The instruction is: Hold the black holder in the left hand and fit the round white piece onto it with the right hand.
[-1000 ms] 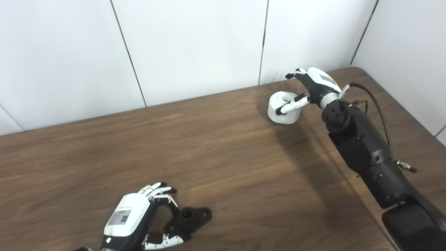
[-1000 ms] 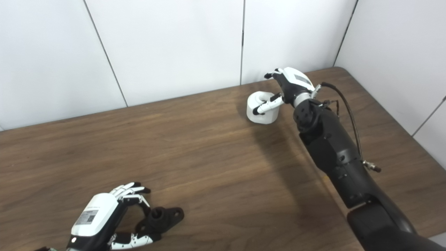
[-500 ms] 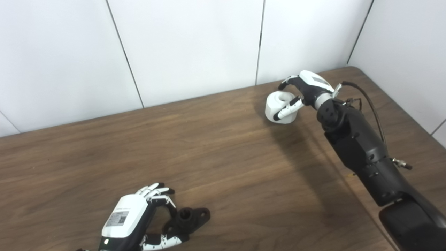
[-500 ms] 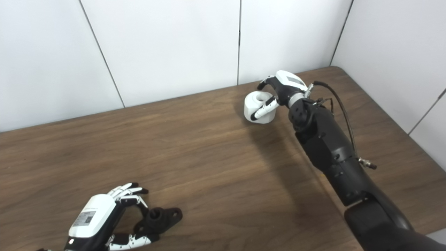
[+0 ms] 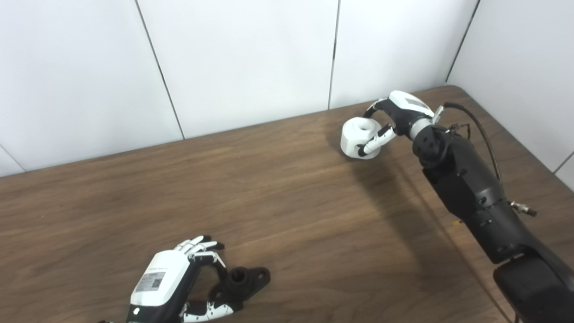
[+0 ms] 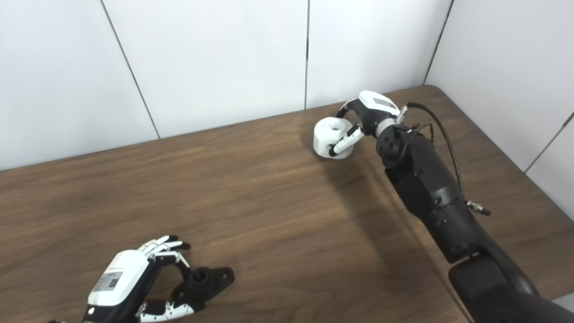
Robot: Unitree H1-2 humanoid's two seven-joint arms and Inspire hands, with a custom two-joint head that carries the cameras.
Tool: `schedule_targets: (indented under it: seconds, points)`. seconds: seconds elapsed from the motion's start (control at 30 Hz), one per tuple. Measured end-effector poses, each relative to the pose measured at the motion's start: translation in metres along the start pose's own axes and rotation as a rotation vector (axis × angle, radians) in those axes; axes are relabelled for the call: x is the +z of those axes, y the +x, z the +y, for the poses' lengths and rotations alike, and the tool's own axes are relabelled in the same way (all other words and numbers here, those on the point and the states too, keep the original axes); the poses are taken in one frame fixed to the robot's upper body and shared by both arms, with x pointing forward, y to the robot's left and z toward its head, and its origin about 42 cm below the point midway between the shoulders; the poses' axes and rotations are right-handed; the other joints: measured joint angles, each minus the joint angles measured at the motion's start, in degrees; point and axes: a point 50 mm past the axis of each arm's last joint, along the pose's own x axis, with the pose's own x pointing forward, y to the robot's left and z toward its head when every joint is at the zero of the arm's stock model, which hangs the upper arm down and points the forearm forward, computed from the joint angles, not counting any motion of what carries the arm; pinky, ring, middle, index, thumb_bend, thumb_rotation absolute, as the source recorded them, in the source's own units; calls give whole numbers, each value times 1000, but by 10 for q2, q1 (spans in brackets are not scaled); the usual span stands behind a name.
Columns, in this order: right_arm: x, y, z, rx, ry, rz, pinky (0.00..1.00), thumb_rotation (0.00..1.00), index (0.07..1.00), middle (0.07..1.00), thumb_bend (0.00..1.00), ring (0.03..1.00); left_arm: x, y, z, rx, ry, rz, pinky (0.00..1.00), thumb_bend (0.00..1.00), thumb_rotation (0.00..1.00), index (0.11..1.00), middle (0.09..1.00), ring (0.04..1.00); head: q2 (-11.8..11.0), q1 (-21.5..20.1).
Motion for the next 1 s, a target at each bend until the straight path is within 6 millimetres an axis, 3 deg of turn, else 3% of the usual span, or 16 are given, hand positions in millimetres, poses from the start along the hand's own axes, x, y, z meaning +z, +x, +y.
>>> schedule_targets:
  seconds: [0.47,0.7,0.73,0.8,1.0]
  points:
    - [2,0,2,6,2,-10,905,270,663,900,859,976,1,0,0,2,-1,1,865,520,58,487,808,892,1,1]
    - [1,0,2,-6,31,-25,821,196,600,880,829,959,1,1,0,2,0,1,869,518,59,488,814,895,1,1]
    - [1,-1,1,-14,36,-32,822,171,547,876,681,956,1,1,0,2,-1,1,866,518,60,488,814,894,1,1]
    - [0,-1,1,-26,47,-44,823,145,498,861,551,945,1,1,0,1,-2,1,864,517,60,489,814,893,2,2]
    - [-1,-3,3,-59,58,-76,841,133,486,838,523,928,1,1,0,4,-2,1,854,517,60,488,810,888,3,4]
